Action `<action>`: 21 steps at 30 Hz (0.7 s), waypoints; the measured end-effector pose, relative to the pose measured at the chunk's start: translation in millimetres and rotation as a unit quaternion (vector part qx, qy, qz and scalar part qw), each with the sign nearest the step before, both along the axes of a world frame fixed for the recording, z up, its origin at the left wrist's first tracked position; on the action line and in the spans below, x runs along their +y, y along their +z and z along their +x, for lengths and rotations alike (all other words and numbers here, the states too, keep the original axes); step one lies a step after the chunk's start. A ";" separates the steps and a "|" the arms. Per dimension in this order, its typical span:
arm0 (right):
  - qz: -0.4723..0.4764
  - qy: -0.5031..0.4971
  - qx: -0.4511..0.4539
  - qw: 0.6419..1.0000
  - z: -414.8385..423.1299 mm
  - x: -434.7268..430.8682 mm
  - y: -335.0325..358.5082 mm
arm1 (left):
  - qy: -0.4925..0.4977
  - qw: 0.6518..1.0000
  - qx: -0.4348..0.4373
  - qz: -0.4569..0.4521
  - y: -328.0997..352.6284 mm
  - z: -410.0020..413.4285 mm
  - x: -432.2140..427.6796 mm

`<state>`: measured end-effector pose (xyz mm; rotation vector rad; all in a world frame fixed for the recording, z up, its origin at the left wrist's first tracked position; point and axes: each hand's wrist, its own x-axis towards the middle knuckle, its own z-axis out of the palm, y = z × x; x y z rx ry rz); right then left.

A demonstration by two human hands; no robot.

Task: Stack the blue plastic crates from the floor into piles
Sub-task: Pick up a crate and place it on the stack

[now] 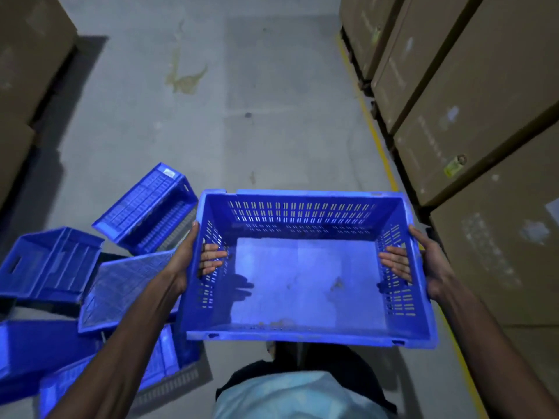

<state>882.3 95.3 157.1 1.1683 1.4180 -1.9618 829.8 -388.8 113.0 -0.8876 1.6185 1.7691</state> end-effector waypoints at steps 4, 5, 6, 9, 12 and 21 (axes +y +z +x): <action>-0.011 0.002 0.017 1.000 -124.3 17.1 4.9 | 0.018 1.000 0.017 -0.001 12.7 -119.5 13.7; -0.017 0.003 0.017 1.000 -154.9 21.4 3.5 | 0.018 1.000 0.017 -0.003 13.1 -149.3 15.8; -0.028 0.015 0.016 0.999 -194.3 27.1 0.6 | 0.019 1.000 0.016 -0.006 11.0 -186.9 19.2; -0.046 0.016 0.021 0.999 -285.6 36.4 -10.1 | 0.026 0.999 0.022 -0.016 8.7 -270.2 25.7; -0.045 0.042 0.019 0.998 -403.6 47.1 -15.6 | 0.051 0.998 0.023 -0.027 4.5 -369.8 38.7; -0.010 0.143 0.019 0.989 -733.4 39.9 25.0 | 0.122 0.989 0.049 -0.068 31.4 -609.0 33.0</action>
